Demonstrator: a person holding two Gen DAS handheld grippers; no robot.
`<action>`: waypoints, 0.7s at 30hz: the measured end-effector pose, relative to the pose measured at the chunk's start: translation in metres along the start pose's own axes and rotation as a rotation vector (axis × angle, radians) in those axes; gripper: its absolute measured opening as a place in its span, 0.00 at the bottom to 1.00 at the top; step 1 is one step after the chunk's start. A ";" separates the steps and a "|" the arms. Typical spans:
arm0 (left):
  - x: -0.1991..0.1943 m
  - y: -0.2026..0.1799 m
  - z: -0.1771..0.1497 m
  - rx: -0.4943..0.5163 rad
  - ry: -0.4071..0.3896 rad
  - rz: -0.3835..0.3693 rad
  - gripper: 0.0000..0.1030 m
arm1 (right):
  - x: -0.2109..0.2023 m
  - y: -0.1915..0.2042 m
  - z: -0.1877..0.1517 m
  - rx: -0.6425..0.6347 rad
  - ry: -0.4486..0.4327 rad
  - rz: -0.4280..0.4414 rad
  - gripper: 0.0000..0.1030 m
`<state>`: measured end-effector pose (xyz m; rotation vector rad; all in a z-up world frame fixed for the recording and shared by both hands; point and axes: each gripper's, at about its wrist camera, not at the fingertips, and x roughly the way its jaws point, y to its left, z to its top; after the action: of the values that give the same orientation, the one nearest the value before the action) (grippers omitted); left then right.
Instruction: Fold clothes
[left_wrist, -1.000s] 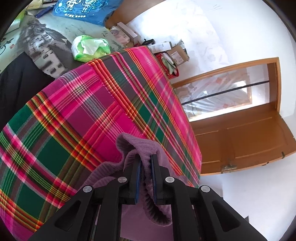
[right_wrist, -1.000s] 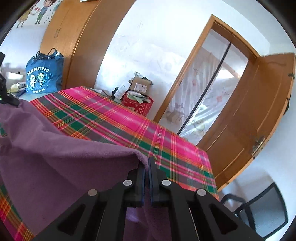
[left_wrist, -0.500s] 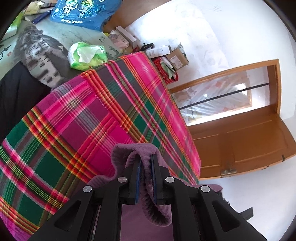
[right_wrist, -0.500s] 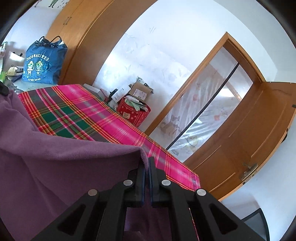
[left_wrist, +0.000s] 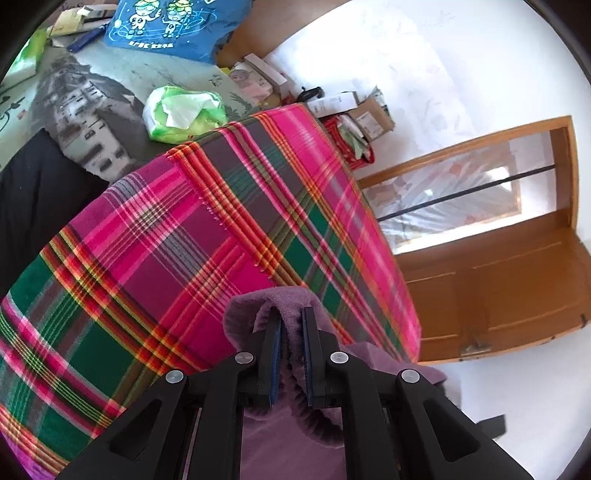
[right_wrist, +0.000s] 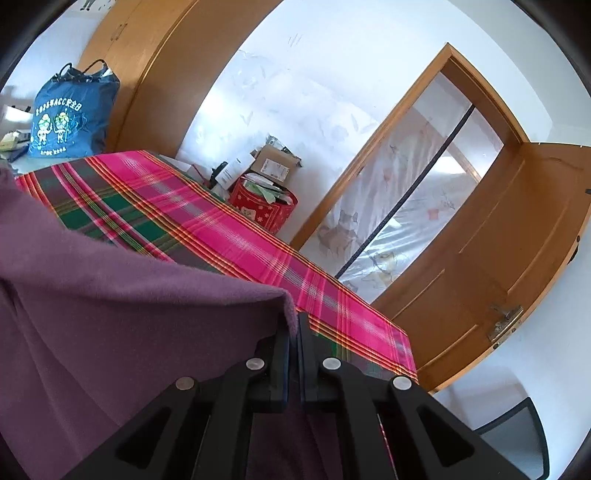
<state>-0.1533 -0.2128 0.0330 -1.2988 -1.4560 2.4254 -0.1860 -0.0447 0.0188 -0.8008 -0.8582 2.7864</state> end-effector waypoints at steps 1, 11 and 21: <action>0.000 -0.002 0.000 0.009 0.003 0.004 0.10 | -0.003 -0.003 0.001 0.004 -0.004 0.001 0.03; -0.006 -0.039 0.004 0.119 0.040 0.044 0.10 | -0.032 -0.035 0.034 0.000 0.016 -0.035 0.03; -0.015 -0.057 0.011 0.188 0.051 0.082 0.11 | -0.030 -0.055 0.076 0.093 0.078 -0.019 0.03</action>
<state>-0.1713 -0.1948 0.0870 -1.3915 -1.1520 2.4877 -0.2016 -0.0436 0.1160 -0.8746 -0.7140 2.7354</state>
